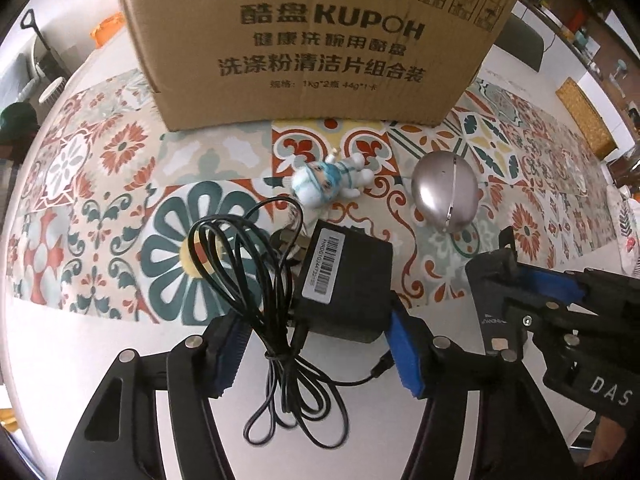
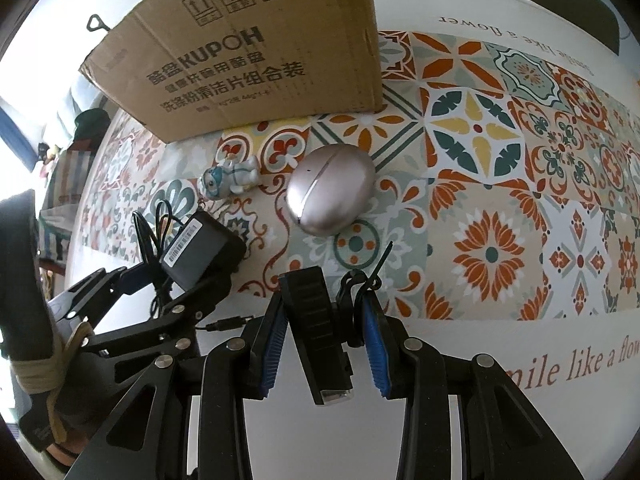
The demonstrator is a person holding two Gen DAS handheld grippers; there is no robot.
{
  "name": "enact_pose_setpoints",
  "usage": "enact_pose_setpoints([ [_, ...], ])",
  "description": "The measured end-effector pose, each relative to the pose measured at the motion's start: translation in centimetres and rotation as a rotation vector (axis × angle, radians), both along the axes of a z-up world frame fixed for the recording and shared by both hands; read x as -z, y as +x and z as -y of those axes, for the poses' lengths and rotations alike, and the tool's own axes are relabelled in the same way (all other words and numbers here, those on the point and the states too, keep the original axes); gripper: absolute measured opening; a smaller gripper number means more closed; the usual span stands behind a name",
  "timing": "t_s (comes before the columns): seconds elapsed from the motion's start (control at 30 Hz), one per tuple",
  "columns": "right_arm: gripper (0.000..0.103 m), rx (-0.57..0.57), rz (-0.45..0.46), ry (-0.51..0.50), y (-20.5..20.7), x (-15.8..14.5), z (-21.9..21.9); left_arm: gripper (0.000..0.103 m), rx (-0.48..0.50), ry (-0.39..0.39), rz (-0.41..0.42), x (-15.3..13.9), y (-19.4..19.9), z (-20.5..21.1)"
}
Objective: Organize rigid objects
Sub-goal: 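Close the left gripper on the black power adapter with its cable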
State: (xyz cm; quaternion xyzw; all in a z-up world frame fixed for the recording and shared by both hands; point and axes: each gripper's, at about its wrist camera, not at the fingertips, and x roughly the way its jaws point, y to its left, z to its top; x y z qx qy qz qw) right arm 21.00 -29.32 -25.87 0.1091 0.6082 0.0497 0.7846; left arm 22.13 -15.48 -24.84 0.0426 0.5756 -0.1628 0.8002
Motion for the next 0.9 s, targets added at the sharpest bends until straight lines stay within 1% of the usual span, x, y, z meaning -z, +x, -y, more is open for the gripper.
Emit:
enact_pose_setpoints([
  [0.27,0.037,-0.006,0.022,0.005,-0.1,-0.8,-1.8,0.061,-0.004,-0.022,0.028,-1.9,-0.5,-1.4],
  [0.33,0.037,-0.009,0.028,0.006,-0.2,-1.1,-2.3,0.050,0.001,-0.037,0.026,-2.4,-0.7,-1.8],
  [0.4,0.037,-0.011,0.035,0.007,-0.5,-1.3,-2.7,0.049,-0.001,-0.046,0.024,-2.7,-0.9,-2.2],
  [0.53,0.037,-0.012,0.040,0.010,-0.8,-1.5,-3.5,0.049,-0.003,-0.052,0.013,-2.4,-1.2,-2.9],
  [0.67,0.037,-0.006,0.036,0.019,-1.2,-1.2,-4.0,0.049,0.005,-0.095,-0.024,-1.9,-1.7,-3.5],
  [0.9,0.037,-0.003,0.021,0.036,-2.2,-0.4,-4.4,0.049,0.044,-0.088,-0.086,-0.3,-2.9,-4.1],
])
